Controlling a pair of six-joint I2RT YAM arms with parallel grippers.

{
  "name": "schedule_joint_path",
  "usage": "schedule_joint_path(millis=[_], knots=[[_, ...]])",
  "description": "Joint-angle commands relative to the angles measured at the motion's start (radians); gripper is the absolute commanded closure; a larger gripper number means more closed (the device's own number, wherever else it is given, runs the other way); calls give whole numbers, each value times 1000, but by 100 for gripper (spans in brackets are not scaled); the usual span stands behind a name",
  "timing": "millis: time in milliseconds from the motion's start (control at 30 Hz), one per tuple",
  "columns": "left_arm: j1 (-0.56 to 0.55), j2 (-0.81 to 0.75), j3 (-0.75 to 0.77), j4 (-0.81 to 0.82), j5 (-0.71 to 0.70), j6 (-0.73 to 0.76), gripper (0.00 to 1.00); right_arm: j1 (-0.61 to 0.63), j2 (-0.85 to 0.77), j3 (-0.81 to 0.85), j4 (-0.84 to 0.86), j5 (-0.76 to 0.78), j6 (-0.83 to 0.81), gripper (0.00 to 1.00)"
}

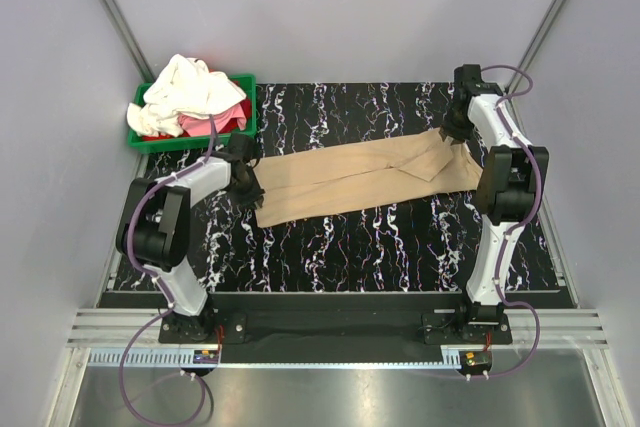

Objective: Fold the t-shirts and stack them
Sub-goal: Fold the tshirt

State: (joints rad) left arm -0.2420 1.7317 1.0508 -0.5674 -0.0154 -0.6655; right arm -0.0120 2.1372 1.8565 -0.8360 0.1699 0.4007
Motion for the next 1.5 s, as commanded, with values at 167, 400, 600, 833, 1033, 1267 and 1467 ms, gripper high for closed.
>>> schedule_joint_path(millis=[167,400,600,833,1033,1267,1467], knots=[[-19,-104,98,-45,-58,49,67,7,-86,35,-43,-49,35,59],[-118,-126,141,-42,-3,84,65,-40,-168,-117,-43,-7,101,71],[-194,-28,126,14,68,60,65,-104,-123,-163,-23,-82,98,80],[-226,49,51,38,32,34,65,-187,-73,-258,40,-89,92,82],[-232,46,-63,60,-41,3,65,-226,-79,-351,44,-14,107,84],[-256,-46,-204,93,-73,-49,65,-270,-169,-534,70,65,132,85],[-290,-144,-264,97,-60,-65,64,-270,-253,-592,78,71,127,84]])
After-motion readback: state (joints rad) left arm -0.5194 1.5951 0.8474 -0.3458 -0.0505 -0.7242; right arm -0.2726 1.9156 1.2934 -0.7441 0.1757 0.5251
